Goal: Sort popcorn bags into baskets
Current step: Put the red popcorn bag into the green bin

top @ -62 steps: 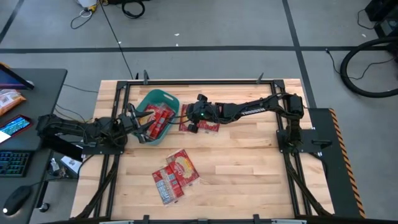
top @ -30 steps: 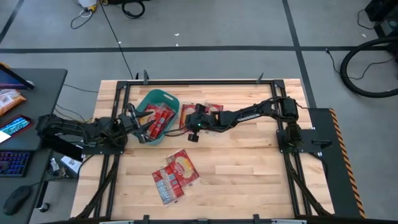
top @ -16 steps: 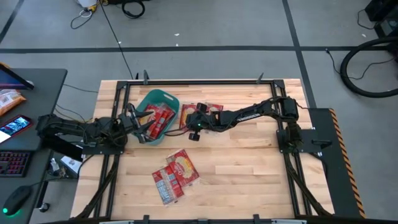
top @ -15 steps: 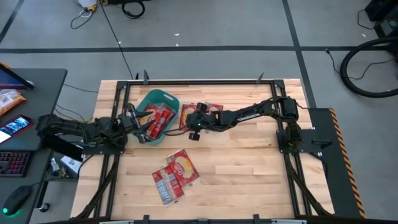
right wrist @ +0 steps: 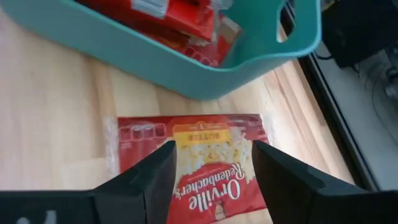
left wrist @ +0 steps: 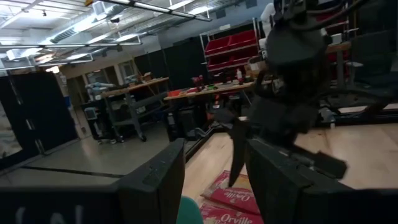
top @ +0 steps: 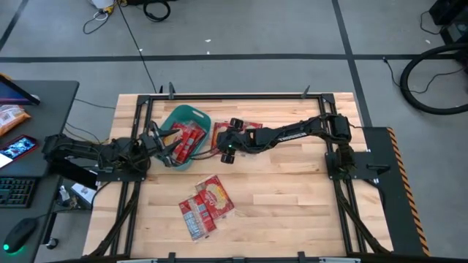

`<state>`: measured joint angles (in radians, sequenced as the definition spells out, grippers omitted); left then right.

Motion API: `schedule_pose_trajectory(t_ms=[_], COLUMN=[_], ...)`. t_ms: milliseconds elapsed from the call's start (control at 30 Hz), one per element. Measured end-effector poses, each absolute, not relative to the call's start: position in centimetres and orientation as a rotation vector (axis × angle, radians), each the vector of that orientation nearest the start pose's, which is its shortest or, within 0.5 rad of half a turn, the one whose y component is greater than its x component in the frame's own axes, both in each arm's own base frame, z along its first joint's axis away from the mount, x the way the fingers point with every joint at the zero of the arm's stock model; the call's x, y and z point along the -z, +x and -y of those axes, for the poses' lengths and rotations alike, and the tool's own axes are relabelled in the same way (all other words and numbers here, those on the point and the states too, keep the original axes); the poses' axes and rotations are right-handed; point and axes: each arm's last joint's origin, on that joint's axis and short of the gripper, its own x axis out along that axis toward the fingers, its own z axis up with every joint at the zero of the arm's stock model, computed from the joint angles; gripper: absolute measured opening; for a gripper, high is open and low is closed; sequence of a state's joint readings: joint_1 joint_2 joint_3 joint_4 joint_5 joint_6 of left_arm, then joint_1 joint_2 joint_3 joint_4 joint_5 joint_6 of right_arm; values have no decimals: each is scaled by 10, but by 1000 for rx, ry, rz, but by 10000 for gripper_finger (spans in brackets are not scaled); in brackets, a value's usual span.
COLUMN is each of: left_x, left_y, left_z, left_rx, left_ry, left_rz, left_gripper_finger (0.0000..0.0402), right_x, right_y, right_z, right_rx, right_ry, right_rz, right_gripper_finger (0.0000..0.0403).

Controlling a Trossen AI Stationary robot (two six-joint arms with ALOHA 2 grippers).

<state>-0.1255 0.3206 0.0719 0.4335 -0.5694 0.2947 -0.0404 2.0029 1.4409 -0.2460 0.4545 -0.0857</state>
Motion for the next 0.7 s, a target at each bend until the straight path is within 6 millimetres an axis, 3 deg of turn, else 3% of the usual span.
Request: schedule_pose_trajectory(t_ms=[100,333,467,700], left_x=[-201,-201,-201,-200], left_y=[113,113,113,114], left_z=[-2,-2,-2,-2], left_rx=[-470,-471,-470,-469], left_ry=[230,229,229,235], left_rz=[105,105,98,89], left_gripper_finger=[172,172,172,172], right_x=[-197,-166,-147,-154], right_y=[438,442,438,430], right_z=[25,22,15,-2], right_rx=[358,247,161,110], right_ry=[-278,-349,-474,-726], right_rz=[-810,-908,-1029,-1109], right_gripper_finger=[220,222,222,222])
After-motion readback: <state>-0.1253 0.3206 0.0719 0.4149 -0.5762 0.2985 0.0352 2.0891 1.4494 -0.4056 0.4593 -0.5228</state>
